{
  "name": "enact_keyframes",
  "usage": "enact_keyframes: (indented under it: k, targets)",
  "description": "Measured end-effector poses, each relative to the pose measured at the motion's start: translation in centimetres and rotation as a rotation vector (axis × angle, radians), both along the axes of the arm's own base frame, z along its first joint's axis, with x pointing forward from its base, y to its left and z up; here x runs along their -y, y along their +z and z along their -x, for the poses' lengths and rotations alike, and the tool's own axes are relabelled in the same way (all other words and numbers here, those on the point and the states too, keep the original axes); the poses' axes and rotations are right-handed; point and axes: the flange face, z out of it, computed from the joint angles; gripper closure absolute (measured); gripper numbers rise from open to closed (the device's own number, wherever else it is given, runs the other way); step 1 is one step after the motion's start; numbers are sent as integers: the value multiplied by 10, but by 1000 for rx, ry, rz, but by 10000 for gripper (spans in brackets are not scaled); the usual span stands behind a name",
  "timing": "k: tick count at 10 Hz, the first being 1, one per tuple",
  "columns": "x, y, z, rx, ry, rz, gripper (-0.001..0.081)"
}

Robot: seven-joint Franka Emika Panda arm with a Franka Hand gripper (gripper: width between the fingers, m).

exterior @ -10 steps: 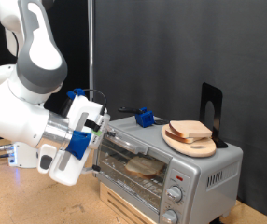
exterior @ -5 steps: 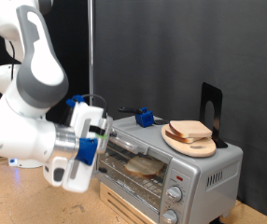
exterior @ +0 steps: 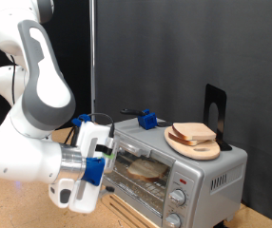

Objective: Make a piece of toast with the oven

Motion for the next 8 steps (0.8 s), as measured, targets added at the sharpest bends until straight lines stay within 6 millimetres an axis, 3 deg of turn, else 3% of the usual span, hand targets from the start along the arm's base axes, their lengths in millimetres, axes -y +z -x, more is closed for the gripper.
enact_keyframes:
  k: [3, 8]
  targets:
    - [-5, -15, -36, -89, 42, -97, 6]
    - [-5, -43, -100, -30, -236, 8, 6]
